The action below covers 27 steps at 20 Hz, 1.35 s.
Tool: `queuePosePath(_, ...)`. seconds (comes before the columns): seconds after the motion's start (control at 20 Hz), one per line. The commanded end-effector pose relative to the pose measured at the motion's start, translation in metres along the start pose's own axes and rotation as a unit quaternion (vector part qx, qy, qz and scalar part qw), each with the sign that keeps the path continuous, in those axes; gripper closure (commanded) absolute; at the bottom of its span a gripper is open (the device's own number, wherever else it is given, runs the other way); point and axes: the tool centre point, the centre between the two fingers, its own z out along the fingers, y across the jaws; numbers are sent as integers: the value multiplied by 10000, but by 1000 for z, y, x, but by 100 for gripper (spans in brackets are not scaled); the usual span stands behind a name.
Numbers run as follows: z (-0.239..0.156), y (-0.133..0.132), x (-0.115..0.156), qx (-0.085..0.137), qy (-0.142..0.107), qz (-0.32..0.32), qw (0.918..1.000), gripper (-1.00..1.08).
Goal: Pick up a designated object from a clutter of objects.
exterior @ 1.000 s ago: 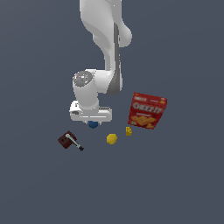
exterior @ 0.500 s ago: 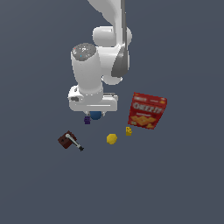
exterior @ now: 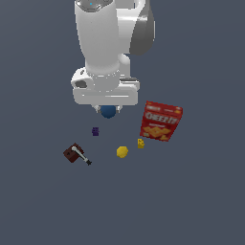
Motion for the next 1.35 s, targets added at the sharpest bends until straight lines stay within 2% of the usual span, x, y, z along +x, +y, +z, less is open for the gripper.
queuePosePath(0.0,-26,-7,3,-1,0,1,10000,108)
queuePosePath(0.35,-94,-25,13,3,-1,-4,10000,108)
queuePosePath(0.65,-137,-36,20,6,-1,-5,10000,108)
queuePosePath(0.95,-161,-42,25,9,-1,-7,10000,108)
queuePosePath(1.3,-169,-44,28,9,-1,-7,10000,108)
